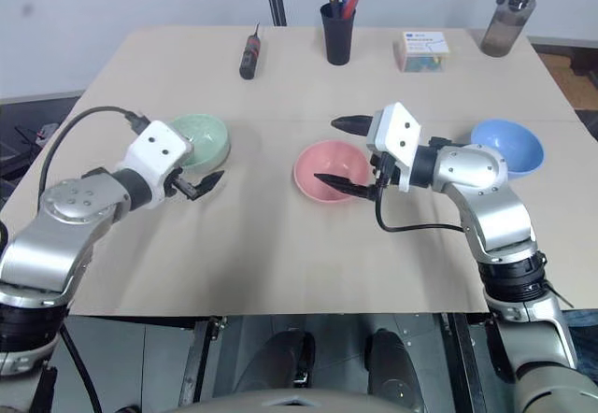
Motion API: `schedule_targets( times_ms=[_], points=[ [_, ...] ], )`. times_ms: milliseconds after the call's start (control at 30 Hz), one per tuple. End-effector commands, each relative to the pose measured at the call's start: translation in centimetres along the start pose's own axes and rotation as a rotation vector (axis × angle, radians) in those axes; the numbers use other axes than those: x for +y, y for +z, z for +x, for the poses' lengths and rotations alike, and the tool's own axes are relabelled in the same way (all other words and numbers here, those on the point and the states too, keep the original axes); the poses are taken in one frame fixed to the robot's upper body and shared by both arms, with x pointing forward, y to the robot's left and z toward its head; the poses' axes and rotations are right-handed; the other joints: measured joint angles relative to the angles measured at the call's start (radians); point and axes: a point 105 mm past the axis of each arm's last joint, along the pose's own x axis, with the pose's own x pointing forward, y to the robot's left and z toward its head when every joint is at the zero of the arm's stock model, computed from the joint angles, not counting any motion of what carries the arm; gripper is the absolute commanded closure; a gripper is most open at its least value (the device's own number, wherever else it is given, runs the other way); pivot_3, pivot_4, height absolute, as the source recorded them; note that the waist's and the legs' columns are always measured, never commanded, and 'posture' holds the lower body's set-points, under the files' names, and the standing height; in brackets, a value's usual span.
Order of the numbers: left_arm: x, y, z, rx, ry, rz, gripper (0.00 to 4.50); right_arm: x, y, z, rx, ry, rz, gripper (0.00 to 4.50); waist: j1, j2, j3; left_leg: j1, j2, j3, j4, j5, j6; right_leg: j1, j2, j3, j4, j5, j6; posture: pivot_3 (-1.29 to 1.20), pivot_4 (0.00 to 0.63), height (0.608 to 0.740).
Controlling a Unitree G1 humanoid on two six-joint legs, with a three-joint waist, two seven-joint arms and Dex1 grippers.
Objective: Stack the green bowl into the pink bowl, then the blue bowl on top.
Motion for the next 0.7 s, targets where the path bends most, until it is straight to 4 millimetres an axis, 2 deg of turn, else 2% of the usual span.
schedule_targets(
  times_ms=[33, 100, 200, 233, 300, 333, 367, 467, 533, 600, 667, 700],
  points=[
    [1.1, -0.8, 0.9, 0.064, 0.039, 0.075, 0.25, -0.2, 1.2, -0.2, -0.044, -0.025, -0.036, 0.02, -0.001, 0.0, 0.0, 0.0, 0.0, 0.0, 0.0, 0.0, 0.0, 0.0, 0.0, 0.0, 0.0, 0.0, 0.0, 0.0, 0.15, 0.74],
    [1.2, -0.7, 1.3, 0.062, 0.029, 0.085, 0.65, -0.1, 1.1, -0.3, -0.042, -0.029, -0.036, 0.0, 0.0, 0.0, 0.0, 0.0, 0.0, 0.0, 0.0, 0.0, 0.0, 0.0, 0.0, 0.0, 0.0, 0.0, 0.0, 0.0, 0.15, 0.74],
    [1.1, 0.0, 1.8, 0.041, 0.014, 0.1, 1.77, -0.1, 1.0, -0.5, -0.036, -0.041, -0.032, 0.0, 0.001, 0.0, 0.0, -0.002, 0.0, 0.0, 0.0, 0.0, 0.0, -0.002, 0.0, 0.0, 0.0, 0.0, 0.0, 0.0, 0.15, 0.74],
    [1.0, 0.1, 1.8, 0.038, 0.008, 0.103, 2.01, -0.1, 1.0, -0.6, -0.033, -0.045, -0.033, 0.0, 0.002, 0.0, 0.0, -0.002, 0.0, 0.0, 0.0, 0.0, 0.0, -0.002, 0.0, 0.0, 0.0, 0.0, 0.0, 0.0, 0.15, 0.74],
    [0.9, 0.2, 2.0, 0.036, -0.005, 0.11, 2.85, -0.1, 0.8, -0.9, -0.023, -0.055, -0.033, 0.0, 0.002, 0.0, 0.0, -0.003, 0.0, 0.0, 0.0, 0.0, 0.0, -0.003, 0.0, 0.0, 0.0, 0.0, 0.0, 0.0, 0.15, 0.74],
    [0.8, 0.1, 2.0, 0.036, -0.01, 0.112, 3.05, -0.1, 0.7, -1.0, -0.018, -0.061, -0.033, 0.0, 0.002, 0.0, 0.0, -0.003, 0.0, 0.0, 0.001, 0.0, 0.0, -0.003, 0.0, 0.0, 0.0, 0.0, 0.0, 0.0, 0.15, 0.74],
    [0.8, 0.1, 2.1, 0.036, -0.013, 0.113, 3.53, -0.1, 0.6, -1.1, -0.013, -0.067, -0.032, 0.0, 0.002, 0.0, 0.0, -0.003, 0.0, 0.0, 0.001, 0.0, 0.0, -0.003, 0.0, 0.0, 0.0, 0.0, 0.0, 0.0, 0.15, 0.74],
    [0.7, 0.4, 2.2, 0.02, -0.035, 0.112, 4.43, -0.1, 0.4, -1.4, -0.002, -0.081, -0.03, 0.0, 0.0, 0.0, 0.0, -0.003, 0.0, 0.0, 0.001, 0.0, 0.0, -0.003, 0.0, 0.0, 0.0, 0.0, 0.0, 0.0, 0.15, 0.74],
    [0.2, 1.5, 1.9, -0.038, -0.078, 0.102, 4.43, -0.2, 0.2, -1.8, 0.007, -0.096, -0.031, 0.0, 0.001, 0.0, 0.0, -0.003, 0.0, 0.0, 0.001, 0.0, 0.0, -0.003, 0.0, 0.0, 0.001, 0.0, 0.0, 0.0, 0.15, 0.74],
    [-1.3, 2.7, 1.5, -0.091, -0.221, 0.078, 4.43, -0.3, 0.1, -2.4, 0.02, -0.119, -0.029, 0.0, 0.002, 0.0, 0.0, -0.004, 0.0, 0.0, 0.001, 0.0, 0.0, -0.003, 0.0, 0.0, 0.001, 0.0, 0.0, 0.0, 0.15, 0.74],
    [-2.7, 4.4, 0.9, -0.176, -0.361, 0.145, 4.43, -0.4, -0.3, -3.4, 0.043, -0.151, -0.027, 0.0, 0.004, -0.001, 0.0, -0.006, 0.0, -0.001, 0.003, 0.0, 0.0, -0.004, 0.0, -0.001, 0.0, 0.0, 0.0, 0.0, 0.15, 0.74],
    [-2.7, 5.4, 0.7, -0.226, -0.373, 0.174, 4.43, -0.5, -0.4, -3.9, 0.055, -0.172, -0.025, 0.0, 0.006, -0.001, 0.0, -0.007, 0.0, -0.001, 0.003, 0.0, 0.0, -0.005, 0.0, -0.002, 0.0, 0.0, 0.0, 0.0, 0.15, 0.74]
  ],
)
